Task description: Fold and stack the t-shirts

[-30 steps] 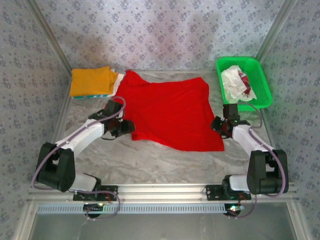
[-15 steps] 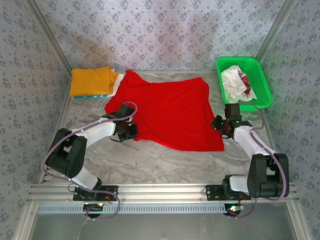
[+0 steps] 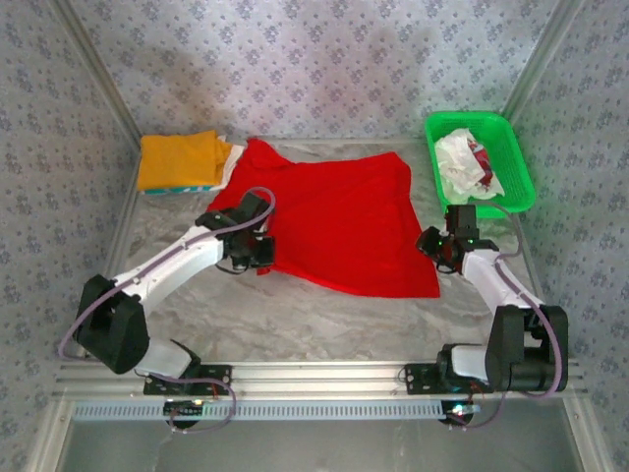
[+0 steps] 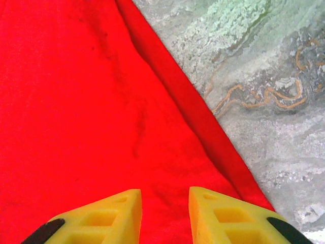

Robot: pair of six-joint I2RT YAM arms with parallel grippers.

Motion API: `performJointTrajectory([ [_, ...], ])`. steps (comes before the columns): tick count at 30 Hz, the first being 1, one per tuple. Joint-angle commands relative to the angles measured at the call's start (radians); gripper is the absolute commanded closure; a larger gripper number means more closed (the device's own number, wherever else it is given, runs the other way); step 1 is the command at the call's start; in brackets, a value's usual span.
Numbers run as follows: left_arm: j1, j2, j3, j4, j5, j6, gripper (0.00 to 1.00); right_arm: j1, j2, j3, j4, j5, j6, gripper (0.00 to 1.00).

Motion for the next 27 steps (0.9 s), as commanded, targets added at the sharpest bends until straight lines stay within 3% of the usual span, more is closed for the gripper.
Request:
performJointTrajectory([
  [1,-0.094,0.107,0.137,-0.204,-0.014,0.055,1.0,-0.016,-0.01,-0.027,0.022,-0.031,-0.019,0.67],
  [4,-0.154,0.222,0.256,-0.232,0.003,0.097,0.98,-0.026,-0.005,-0.036,0.038,-0.046,-0.02,0.67],
  [5,-0.169,0.252,0.285,-0.217,0.037,0.107,0.9,-0.03,-0.005,-0.035,0.037,-0.051,-0.021,0.67],
  [7,-0.197,0.302,0.336,-0.179,0.093,0.114,0.6,-0.042,-0.007,-0.03,0.031,-0.065,-0.028,0.66],
  [11,-0.236,0.325,0.4,-0.149,0.119,0.114,0.56,-0.06,-0.024,-0.029,0.018,-0.068,-0.033,0.65],
  [14,-0.214,0.262,0.347,-0.136,0.063,0.1,0.51,-0.062,-0.022,-0.029,0.024,-0.074,-0.032,0.65],
  [22,0.025,0.068,-0.013,0.108,0.102,0.027,0.48,-0.061,0.016,-0.033,0.051,-0.098,-0.026,0.65],
  [27,0.082,0.17,0.05,0.182,0.112,0.1,0.48,-0.056,0.034,-0.041,0.066,-0.108,-0.016,0.64],
])
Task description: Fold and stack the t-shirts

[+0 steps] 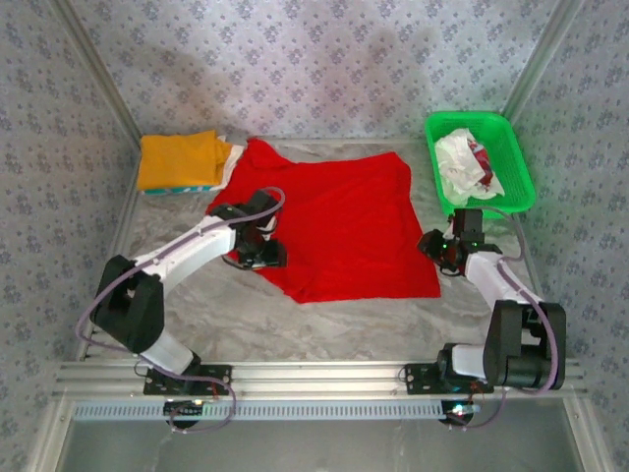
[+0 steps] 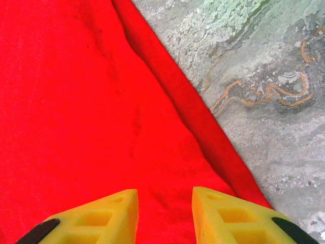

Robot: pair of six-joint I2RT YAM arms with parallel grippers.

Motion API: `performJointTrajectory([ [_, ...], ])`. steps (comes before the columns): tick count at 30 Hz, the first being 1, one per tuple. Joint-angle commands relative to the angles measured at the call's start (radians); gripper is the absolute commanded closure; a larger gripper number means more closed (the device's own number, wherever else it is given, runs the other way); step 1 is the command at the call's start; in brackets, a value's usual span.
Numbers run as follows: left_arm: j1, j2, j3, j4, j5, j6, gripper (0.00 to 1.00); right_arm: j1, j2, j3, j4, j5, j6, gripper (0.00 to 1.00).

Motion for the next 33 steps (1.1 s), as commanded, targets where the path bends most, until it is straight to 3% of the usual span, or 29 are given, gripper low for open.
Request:
performJointTrajectory([
  [1,0.006,0.08,0.086,0.1,0.035,0.047,0.48,0.002,0.013,-0.011,0.016,-0.019,0.0,0.64],
  [9,0.014,0.286,0.242,0.074,0.011,0.058,0.45,0.013,0.002,-0.008,0.006,-0.016,0.009,0.64],
  [16,0.013,0.286,0.23,0.039,-0.058,0.034,0.41,0.013,-0.021,-0.002,-0.009,0.0,0.002,0.63],
  [22,0.01,0.323,0.226,0.095,-0.021,0.026,0.45,0.013,-0.009,0.008,-0.009,-0.004,0.001,0.63],
  [30,0.007,0.342,0.202,0.111,-0.011,0.024,0.59,0.014,-0.015,0.007,-0.009,-0.001,0.001,0.63],
  [33,0.008,0.332,0.2,0.111,-0.011,0.023,0.8,0.014,-0.014,0.009,-0.011,-0.004,0.0,0.62],
])
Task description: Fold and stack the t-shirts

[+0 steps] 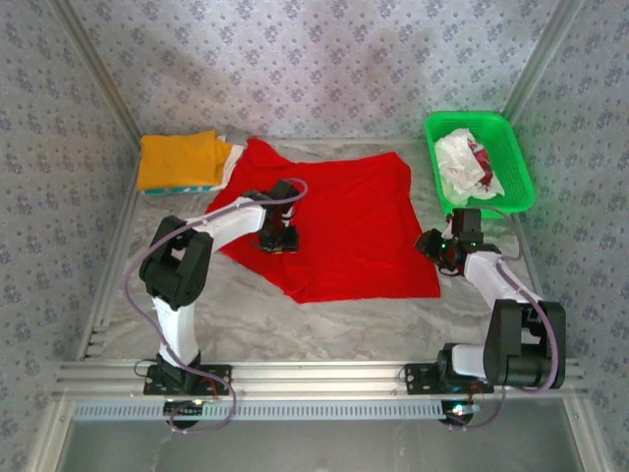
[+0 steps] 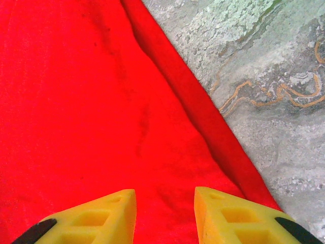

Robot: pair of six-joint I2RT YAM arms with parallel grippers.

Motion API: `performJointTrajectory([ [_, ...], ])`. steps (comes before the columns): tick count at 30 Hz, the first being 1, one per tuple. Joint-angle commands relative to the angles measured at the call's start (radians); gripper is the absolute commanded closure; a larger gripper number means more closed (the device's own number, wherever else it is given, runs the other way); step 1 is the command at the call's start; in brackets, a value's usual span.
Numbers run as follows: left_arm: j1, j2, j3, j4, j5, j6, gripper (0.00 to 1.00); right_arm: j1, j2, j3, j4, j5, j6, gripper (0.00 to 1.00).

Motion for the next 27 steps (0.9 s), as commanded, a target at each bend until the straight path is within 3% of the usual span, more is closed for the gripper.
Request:
performJointTrajectory([
  [1,0.0,-0.014,-0.011,0.008,0.009,0.0,0.84,0.003,-0.013,0.011,-0.022,0.002,-0.001,0.62],
  [3,0.0,-0.031,-0.007,0.001,-0.005,-0.001,1.0,0.004,-0.018,0.012,-0.027,0.003,0.0,0.62],
  [7,-0.001,-0.1,-0.011,-0.045,-0.035,-0.011,1.0,0.003,-0.034,0.011,-0.049,0.013,-0.005,0.62],
  [13,0.013,-0.34,-0.121,-0.124,-0.094,-0.06,1.0,-0.015,-0.081,0.014,-0.134,0.048,-0.005,0.61],
  [22,0.082,-0.781,-0.409,-0.305,-0.121,-0.204,1.0,-0.076,-0.123,-0.053,-0.252,0.004,0.071,0.6],
  [27,0.085,-1.042,-0.625,-0.318,-0.052,-0.345,1.0,-0.106,-0.153,-0.1,-0.319,-0.01,0.101,0.58],
])
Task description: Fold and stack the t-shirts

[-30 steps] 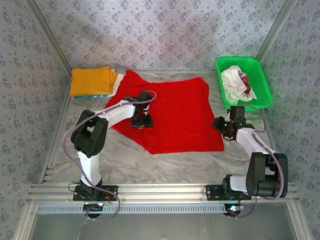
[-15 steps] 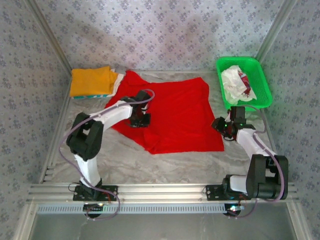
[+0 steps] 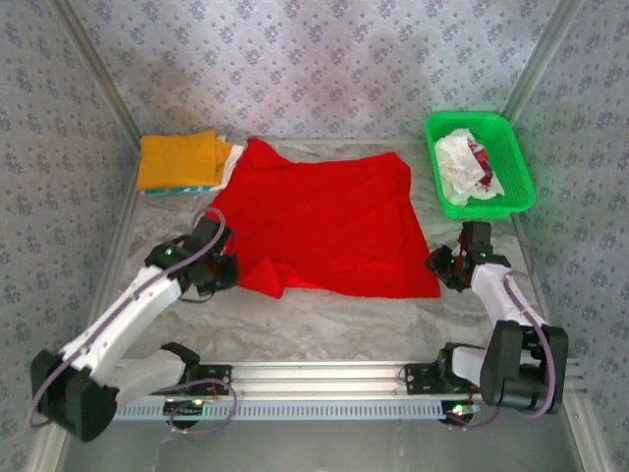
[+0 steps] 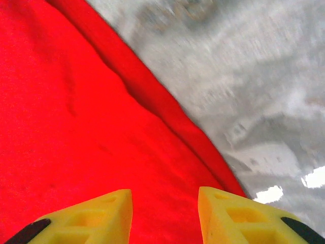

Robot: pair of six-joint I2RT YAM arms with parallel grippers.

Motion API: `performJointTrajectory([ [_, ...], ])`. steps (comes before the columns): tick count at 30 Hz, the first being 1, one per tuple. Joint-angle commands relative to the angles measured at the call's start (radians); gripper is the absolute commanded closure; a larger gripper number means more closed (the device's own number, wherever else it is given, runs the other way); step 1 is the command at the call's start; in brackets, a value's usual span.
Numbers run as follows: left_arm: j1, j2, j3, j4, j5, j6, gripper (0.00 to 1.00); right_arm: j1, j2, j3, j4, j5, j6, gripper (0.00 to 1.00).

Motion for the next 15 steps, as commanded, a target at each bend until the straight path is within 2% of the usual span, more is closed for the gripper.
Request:
performJointTrajectory([
  [1,0.002,-0.134,-0.13,-0.058,0.059,-0.139,1.0,-0.029,-0.037,-0.035,-0.092,-0.025,0.042,0.57],
  [2,0.001,-0.187,-0.187,-0.05,0.079,-0.174,1.0,-0.04,-0.045,-0.048,-0.093,-0.033,0.049,0.53],
  [5,-0.001,-0.341,-0.336,-0.025,0.146,-0.271,1.0,-0.071,-0.042,-0.08,-0.074,-0.068,0.049,0.52],
  [7,-0.001,-0.431,-0.383,-0.046,0.148,-0.318,0.96,-0.079,-0.029,-0.085,-0.067,-0.079,0.049,0.52],
  [9,-0.001,-0.507,-0.398,-0.064,0.144,-0.345,0.97,-0.083,-0.018,-0.084,-0.059,-0.083,0.049,0.52],
  [14,0.0,-0.521,-0.383,-0.094,0.148,-0.352,1.0,-0.082,0.009,-0.085,-0.05,-0.089,0.046,0.51],
  [15,-0.001,-0.508,-0.374,-0.095,0.148,-0.347,1.0,-0.084,0.016,-0.082,-0.055,-0.091,0.038,0.47],
])
